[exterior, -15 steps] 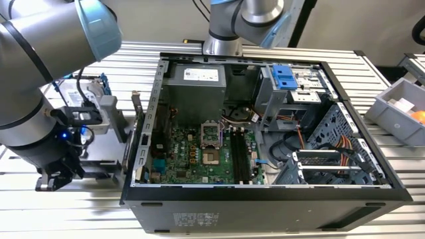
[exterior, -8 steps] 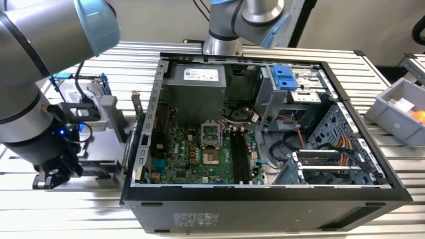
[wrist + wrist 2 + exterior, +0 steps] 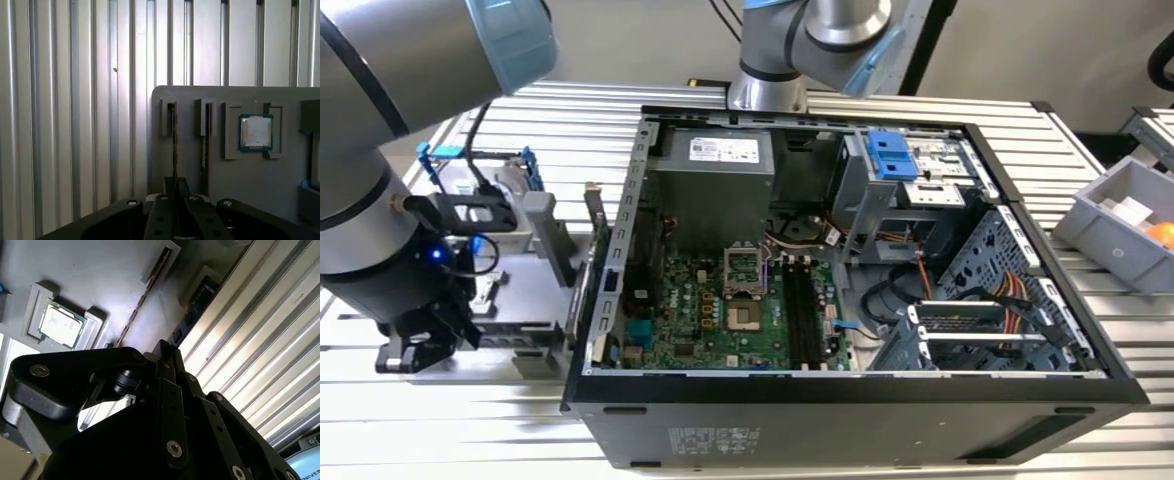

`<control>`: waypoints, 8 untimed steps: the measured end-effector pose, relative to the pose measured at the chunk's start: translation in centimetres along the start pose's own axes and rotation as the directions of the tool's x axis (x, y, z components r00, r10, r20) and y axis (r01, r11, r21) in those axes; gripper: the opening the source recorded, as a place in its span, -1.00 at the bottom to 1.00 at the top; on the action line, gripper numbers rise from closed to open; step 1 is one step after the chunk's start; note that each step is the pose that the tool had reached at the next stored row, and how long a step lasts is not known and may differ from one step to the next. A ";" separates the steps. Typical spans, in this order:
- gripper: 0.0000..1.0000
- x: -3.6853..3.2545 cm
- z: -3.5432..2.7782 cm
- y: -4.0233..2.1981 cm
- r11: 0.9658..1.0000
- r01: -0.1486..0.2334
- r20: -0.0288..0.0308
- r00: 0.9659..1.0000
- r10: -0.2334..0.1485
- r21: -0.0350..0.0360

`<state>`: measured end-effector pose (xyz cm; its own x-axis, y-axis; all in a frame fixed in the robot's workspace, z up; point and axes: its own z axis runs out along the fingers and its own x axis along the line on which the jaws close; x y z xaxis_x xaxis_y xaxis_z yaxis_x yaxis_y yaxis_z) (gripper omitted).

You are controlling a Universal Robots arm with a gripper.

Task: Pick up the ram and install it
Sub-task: 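Pick up the ram and move it above insertion slot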

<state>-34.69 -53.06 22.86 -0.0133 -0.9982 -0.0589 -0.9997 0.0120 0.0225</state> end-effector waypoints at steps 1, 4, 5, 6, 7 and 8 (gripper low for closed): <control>-1.00 0.00 -0.10 0.00 1.000 0.000 0.000 1.000 0.000 0.000; -1.00 -0.03 -0.47 0.01 1.000 0.000 0.000 1.000 0.000 0.000; -1.00 -0.04 -0.65 0.02 1.000 0.000 0.000 1.000 0.000 0.000; -1.00 -0.05 -0.86 0.02 1.000 0.000 0.000 1.000 0.000 0.000; -1.00 -0.06 -1.06 0.03 1.000 0.000 0.000 1.000 0.000 0.000; -1.00 -0.07 -1.27 0.03 1.000 0.000 0.000 1.000 0.000 0.000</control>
<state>-34.69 -53.06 24.13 -0.0135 -0.9982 -0.0588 -0.9997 0.0122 0.0226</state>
